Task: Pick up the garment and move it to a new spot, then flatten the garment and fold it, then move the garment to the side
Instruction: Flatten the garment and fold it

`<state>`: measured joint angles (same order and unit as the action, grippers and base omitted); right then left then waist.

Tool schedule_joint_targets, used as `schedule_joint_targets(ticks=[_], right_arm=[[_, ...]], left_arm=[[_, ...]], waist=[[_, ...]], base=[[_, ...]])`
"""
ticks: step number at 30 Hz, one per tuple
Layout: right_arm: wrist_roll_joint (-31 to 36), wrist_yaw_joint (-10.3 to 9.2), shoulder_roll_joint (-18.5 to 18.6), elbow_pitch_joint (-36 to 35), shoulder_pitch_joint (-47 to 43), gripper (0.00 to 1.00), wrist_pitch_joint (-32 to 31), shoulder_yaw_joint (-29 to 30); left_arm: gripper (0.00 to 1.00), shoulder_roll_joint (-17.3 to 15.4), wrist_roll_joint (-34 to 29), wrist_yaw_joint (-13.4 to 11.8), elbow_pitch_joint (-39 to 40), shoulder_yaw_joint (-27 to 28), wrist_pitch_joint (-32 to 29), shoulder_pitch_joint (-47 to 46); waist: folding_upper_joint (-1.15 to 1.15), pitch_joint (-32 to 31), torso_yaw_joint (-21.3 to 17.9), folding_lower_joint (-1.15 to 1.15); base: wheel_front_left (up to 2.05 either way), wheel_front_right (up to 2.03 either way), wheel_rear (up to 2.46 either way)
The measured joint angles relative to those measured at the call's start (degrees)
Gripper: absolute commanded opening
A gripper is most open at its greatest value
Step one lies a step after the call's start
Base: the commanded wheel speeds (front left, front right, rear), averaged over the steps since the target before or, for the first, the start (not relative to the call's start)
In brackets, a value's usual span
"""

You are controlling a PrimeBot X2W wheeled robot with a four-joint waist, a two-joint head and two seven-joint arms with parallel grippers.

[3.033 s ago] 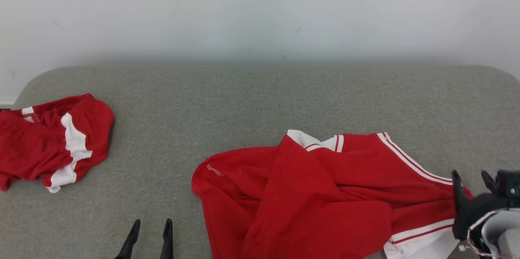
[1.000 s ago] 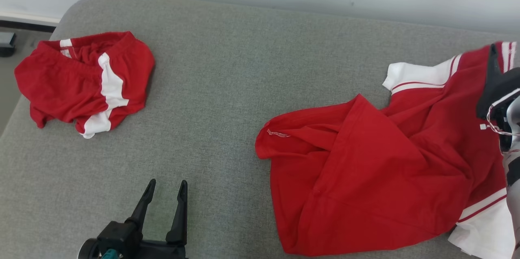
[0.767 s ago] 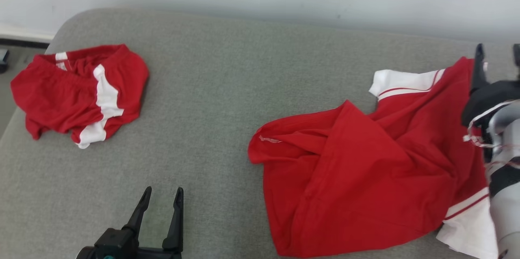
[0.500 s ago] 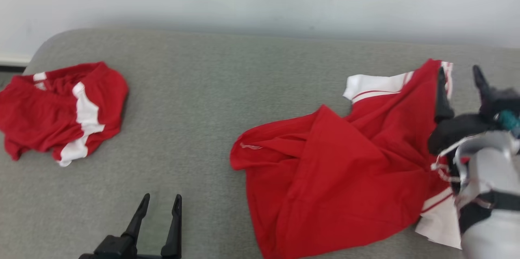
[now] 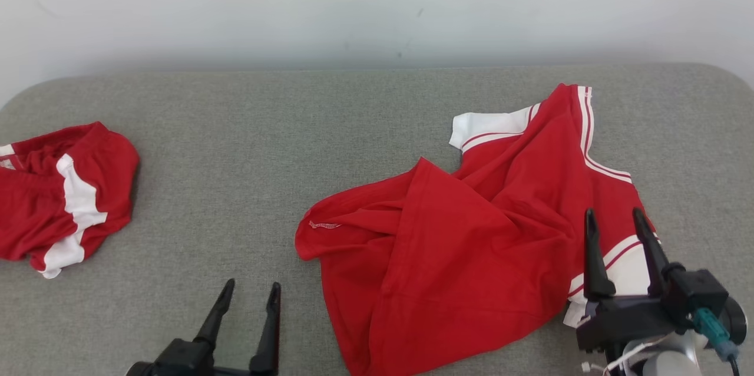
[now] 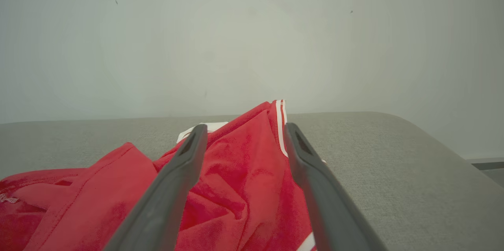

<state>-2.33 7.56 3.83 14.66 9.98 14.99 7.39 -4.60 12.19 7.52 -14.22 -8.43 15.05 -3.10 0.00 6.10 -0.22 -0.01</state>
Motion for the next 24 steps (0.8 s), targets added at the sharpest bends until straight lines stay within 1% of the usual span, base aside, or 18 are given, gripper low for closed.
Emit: schedule_joint_targets(ticks=[5,9,11,16,24], right_arm=[[-0.9,0.00,-0.8,-1.6,-3.7,1.00,0.0,-0.8],[-4.2,0.00,-0.8,-2.1,-4.8,1.00,0.0,-2.7],[-4.8,0.00,-0.9,-2.3,-5.0,1.00,0.0,-3.5],[-5.8,0.00,-0.9,-2.0,-5.3,1.00,0.0,-5.3],[-6.8,0.00,-0.9,-1.4,-5.3,1.00,0.0,-6.5]], left_arm=[[1.00,-0.5,0.0,0.0,-0.6,-4.3,0.0,-1.1],[1.00,-1.3,-0.1,0.0,-1.8,-9.0,0.0,-3.3],[1.00,-1.8,0.1,0.0,-3.1,-11.5,0.0,-4.6],[1.00,-2.6,1.4,0.0,-9.1,-17.2,0.0,-8.5],[1.00,-2.9,5.9,0.0,-17.8,-23.3,0.0,-13.7]], waist=[[0.00,0.1,-1.0,0.00],[0.00,0.4,-1.8,0.01],[0.00,0.7,-2.4,0.00],[0.00,1.4,-4.1,0.01],[0.00,2.3,-7.0,0.01]], base=[[0.00,0.00,0.00],[0.00,0.00,0.00],[0.00,0.00,0.00],[0.00,0.00,0.00],[0.00,0.00,0.00]])
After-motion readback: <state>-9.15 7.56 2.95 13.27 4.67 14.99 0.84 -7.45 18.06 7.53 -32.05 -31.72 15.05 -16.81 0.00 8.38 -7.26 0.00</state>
